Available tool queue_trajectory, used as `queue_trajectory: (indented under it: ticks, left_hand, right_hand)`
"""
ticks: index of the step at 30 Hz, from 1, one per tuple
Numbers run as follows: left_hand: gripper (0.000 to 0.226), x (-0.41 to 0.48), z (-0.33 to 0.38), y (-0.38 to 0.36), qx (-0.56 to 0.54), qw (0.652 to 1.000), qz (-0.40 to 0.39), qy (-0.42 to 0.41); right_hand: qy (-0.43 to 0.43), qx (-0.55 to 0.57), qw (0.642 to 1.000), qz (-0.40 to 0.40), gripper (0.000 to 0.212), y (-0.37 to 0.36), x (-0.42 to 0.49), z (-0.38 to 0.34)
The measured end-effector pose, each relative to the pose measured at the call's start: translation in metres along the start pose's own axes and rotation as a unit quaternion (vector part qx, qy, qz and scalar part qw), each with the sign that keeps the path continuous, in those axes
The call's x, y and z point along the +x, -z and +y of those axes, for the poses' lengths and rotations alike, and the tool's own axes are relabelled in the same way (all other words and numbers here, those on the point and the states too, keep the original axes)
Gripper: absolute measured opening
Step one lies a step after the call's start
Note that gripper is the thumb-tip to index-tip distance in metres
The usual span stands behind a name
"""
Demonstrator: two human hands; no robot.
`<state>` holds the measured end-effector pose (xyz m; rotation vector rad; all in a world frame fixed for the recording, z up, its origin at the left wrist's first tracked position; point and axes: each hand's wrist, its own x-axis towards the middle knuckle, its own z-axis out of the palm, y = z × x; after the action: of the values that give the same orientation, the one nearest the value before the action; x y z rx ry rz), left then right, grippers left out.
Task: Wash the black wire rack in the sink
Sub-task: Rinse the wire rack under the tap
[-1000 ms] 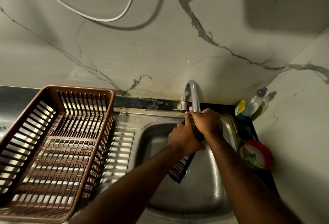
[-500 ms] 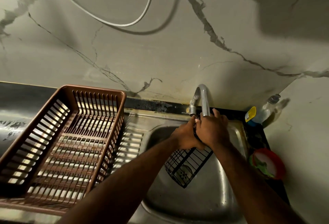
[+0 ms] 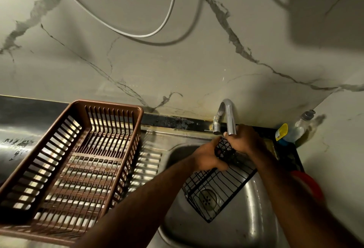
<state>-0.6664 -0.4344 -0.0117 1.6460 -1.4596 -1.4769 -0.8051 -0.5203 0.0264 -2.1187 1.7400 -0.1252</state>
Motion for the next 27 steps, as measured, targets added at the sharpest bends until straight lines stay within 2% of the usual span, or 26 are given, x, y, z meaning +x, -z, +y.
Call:
queue_trajectory:
  ticks: [3, 5, 7, 10, 13, 17, 19, 21, 22, 24, 26, 27]
  left_hand:
    - [0.095, 0.002, 0.000, 0.002, -0.050, 0.998, 0.030, -0.005]
    - [0.098, 0.003, -0.004, 0.003, -0.081, 0.995, 0.051, -0.002]
    - [0.094, 0.003, -0.009, 0.003, -0.120, 0.991, 0.060, 0.000]
    - [0.074, 0.002, -0.020, 0.003, -0.172, 0.984, 0.043, -0.010]
    - [0.078, -0.003, -0.033, 0.006, -0.229, 0.972, 0.047, 0.000]
    - [0.083, -0.008, -0.056, 0.013, -0.299, 0.951, 0.073, 0.014]
    - [0.087, -0.009, -0.060, 0.017, -0.331, 0.940, 0.077, 0.020]
    - [0.087, -0.010, -0.060, 0.020, -0.361, 0.929, 0.079, 0.019]
    - [0.085, -0.010, -0.060, 0.021, -0.370, 0.926, 0.078, 0.018]
    - [0.080, -0.009, -0.061, 0.020, -0.369, 0.926, 0.080, 0.021]
    - [0.076, -0.009, -0.063, 0.017, -0.368, 0.925, 0.087, 0.027]
    - [0.073, -0.010, -0.062, 0.014, -0.369, 0.924, 0.091, 0.032]
  right_hand:
    - [0.051, 0.115, 0.990, 0.071, 0.019, -0.013, 0.005, 0.004]
    - [0.047, 0.192, 0.974, 0.107, 0.017, -0.028, 0.004, 0.005]
    - [0.040, 0.238, 0.963, 0.123, 0.028, -0.041, -0.001, 0.006]
    - [0.064, 0.270, 0.949, 0.150, 0.042, -0.057, -0.011, 0.007]
    - [0.066, 0.314, 0.942, 0.102, 0.035, -0.058, -0.016, 0.012]
    - [0.059, 0.249, 0.967, 0.002, 0.027, -0.051, -0.005, 0.040]
    - [0.050, 0.238, 0.970, -0.004, 0.025, -0.051, 0.001, 0.053]
    - [0.019, 0.280, 0.960, 0.015, 0.022, -0.059, 0.007, 0.063]
    - [-0.010, 0.339, 0.940, 0.025, 0.020, -0.065, 0.008, 0.065]
    - [-0.096, 0.482, 0.871, 0.017, 0.022, -0.074, 0.009, 0.066]
    - [-0.177, 0.597, 0.781, -0.046, 0.027, -0.076, 0.004, 0.063]
    - [-0.204, 0.627, 0.747, -0.079, 0.029, -0.076, 0.000, 0.061]
